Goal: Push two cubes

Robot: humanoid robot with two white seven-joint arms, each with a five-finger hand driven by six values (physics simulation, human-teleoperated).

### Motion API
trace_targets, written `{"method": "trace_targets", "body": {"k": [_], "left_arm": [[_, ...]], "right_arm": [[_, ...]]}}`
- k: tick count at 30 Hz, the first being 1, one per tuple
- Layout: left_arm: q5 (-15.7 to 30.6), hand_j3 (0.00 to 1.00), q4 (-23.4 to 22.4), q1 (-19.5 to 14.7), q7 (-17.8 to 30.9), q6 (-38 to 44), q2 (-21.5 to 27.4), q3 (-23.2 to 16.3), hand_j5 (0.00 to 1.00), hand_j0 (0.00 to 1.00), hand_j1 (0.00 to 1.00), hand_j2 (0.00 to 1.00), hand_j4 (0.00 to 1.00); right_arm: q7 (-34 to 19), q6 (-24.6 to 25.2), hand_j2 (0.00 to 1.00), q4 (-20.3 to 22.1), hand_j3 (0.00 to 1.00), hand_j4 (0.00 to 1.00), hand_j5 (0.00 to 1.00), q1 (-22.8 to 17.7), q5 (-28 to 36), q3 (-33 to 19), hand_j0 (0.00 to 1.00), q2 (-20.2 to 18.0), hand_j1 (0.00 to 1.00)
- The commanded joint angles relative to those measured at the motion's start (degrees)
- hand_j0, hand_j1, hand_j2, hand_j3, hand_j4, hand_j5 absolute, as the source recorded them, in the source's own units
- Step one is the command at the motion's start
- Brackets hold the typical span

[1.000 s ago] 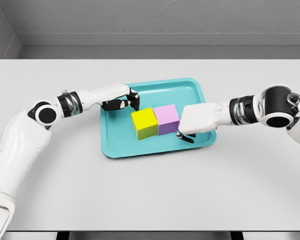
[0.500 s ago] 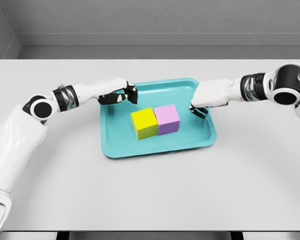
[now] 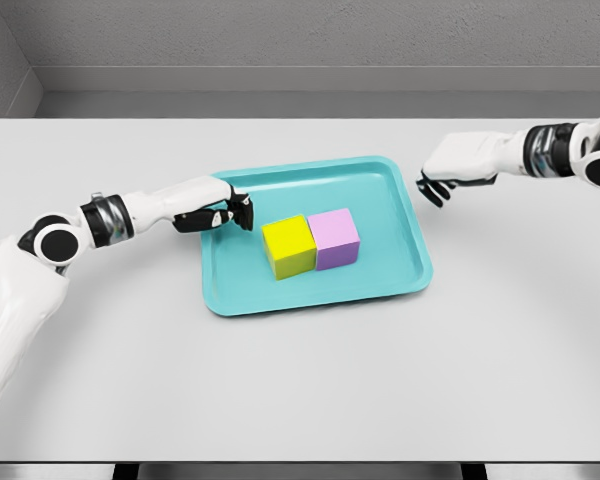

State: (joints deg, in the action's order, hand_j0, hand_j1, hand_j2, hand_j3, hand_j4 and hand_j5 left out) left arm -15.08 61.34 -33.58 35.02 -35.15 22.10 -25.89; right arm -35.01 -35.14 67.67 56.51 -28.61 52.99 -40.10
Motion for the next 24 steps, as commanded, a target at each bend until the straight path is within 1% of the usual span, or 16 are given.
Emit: {"method": "trace_targets", "body": {"k": [1, 2, 6, 10, 15, 18, 24], "left_arm": [[0.49, 0.34, 0.89, 0.09, -0.02, 0.15, 0.13, 0.05, 0.34, 0.34, 0.34, 0.34, 0.34], [0.58, 0.34, 1.51, 0.18, -0.02, 0.15, 0.13, 0.05, 0.34, 0.34, 0.34, 0.34, 0.34], [0.58, 0.34, 1.68, 0.97, -0.02, 0.15, -0.04, -0.13, 0.34, 0.34, 0.34, 0.34, 0.34], [0.41, 0.35, 1.51, 0.79, -0.02, 0.15, -1.1, -0.39, 0.35, 0.35, 0.35, 0.35, 0.35], [0.41, 0.35, 1.51, 0.79, -0.02, 0.15, -1.1, -0.39, 0.35, 0.35, 0.35, 0.35, 0.35], [0.41, 0.35, 1.42, 0.7, -0.02, 0.15, -1.45, -0.39, 0.35, 0.35, 0.35, 0.35, 0.35], [0.84, 0.35, 1.15, 0.62, -0.02, 0.15, -0.39, 0.13, 0.35, 0.35, 0.35, 0.35, 0.35]], "right_arm": [[0.01, 0.14, 0.25, -0.35, 0.25, 0.25, 0.25, 0.0, 0.22, -0.6, 0.25, -0.07, 0.25], [0.01, 0.14, 0.25, -0.35, 0.25, 0.25, 0.25, -0.09, 0.22, -0.6, 0.25, -0.07, 0.25], [0.01, 0.14, 0.24, -0.17, 0.24, 0.24, 0.24, -0.18, 0.13, -0.52, 0.24, -0.07, 0.24], [0.01, 0.14, 0.24, 0.18, 0.24, 0.24, 0.24, -0.18, 0.13, -0.52, 0.24, 0.02, 0.24], [0.01, 0.14, 0.23, 0.18, 0.23, 0.23, 0.23, -0.26, 0.13, -0.17, 0.23, 0.11, 0.23], [0.01, 0.14, 0.25, 0.18, 0.25, 0.25, 0.25, -0.26, 0.13, -0.17, 0.25, 0.02, 0.25], [0.01, 0.14, 0.25, 0.36, 0.25, 0.25, 0.25, -0.18, 0.05, -0.34, 0.25, -0.16, 0.25]]}}
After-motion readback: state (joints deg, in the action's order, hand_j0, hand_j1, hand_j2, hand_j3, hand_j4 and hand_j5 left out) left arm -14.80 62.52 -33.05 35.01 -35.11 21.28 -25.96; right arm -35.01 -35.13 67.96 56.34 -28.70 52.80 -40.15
